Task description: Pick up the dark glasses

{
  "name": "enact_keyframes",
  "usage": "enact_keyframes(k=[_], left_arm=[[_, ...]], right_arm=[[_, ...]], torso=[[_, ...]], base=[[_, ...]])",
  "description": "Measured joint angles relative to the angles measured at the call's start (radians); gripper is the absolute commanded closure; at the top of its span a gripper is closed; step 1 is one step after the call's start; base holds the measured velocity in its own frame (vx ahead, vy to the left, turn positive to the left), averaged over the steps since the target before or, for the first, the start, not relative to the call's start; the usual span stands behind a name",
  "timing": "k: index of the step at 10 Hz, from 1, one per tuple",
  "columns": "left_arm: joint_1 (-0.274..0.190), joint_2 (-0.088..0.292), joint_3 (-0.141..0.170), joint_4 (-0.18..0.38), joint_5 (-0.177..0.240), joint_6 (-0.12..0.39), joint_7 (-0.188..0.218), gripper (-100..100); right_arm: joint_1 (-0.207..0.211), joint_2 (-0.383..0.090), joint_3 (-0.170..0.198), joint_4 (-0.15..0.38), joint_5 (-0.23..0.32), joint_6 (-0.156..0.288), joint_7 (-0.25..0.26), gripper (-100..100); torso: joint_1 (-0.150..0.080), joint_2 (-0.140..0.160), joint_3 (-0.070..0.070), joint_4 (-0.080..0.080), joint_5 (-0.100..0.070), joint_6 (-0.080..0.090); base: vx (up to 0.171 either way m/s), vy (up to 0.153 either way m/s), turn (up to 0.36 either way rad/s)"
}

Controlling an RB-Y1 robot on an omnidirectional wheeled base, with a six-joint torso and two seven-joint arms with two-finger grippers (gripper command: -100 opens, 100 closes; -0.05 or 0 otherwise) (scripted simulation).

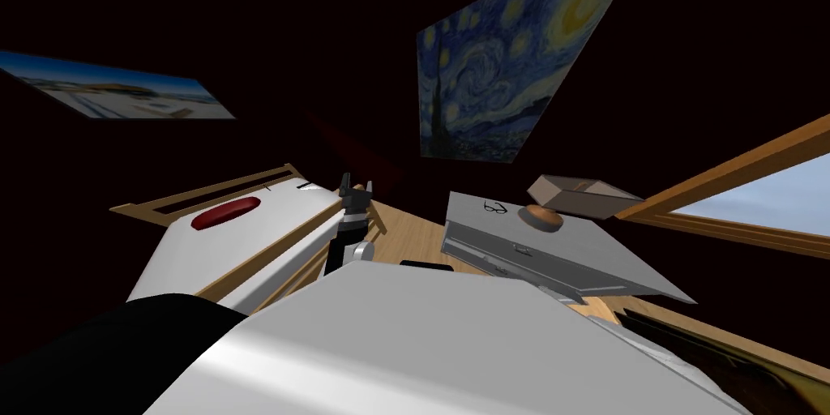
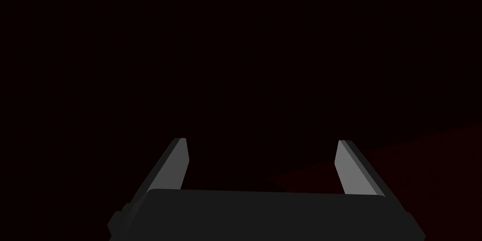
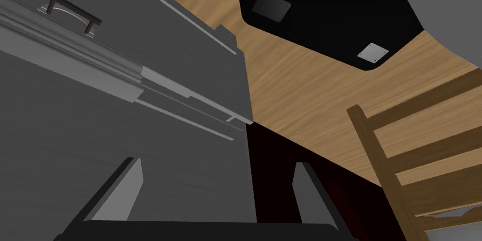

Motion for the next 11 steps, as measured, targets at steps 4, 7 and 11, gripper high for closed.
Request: enact_keyframes(k=[4,7,11], left_arm=[[0.000,0.000,0.000,0.000,0.000,0.000,0.000,0],[0.000,0.000,0.000,0.000,0.000,0.000,0.000,0],[0.000,0.000,0.000,0.000,0.000,0.000,0.000,0]], right_arm=[[-0.069,-0.064,0.077,0.161,0.060,-0.035,0.019,-100],[-0.088,-0.125,0.124,0.199,0.098,-0.035,0.026,-100],[-0.143,-0.162,0.168,0.327,0.143,-0.077,0.048,-100]], torso=[[0.002,0.000,0.000,0.000,0.000,-0.001],[0.000,0.001,0.000,0.000,0.000,0.001],[-0.001,0.001,0.001,0.000,0.000,0.000]], base=[[0.050,0.075,0.119],[0.062,0.052,0.121],[0.058,0.041,0.116]])
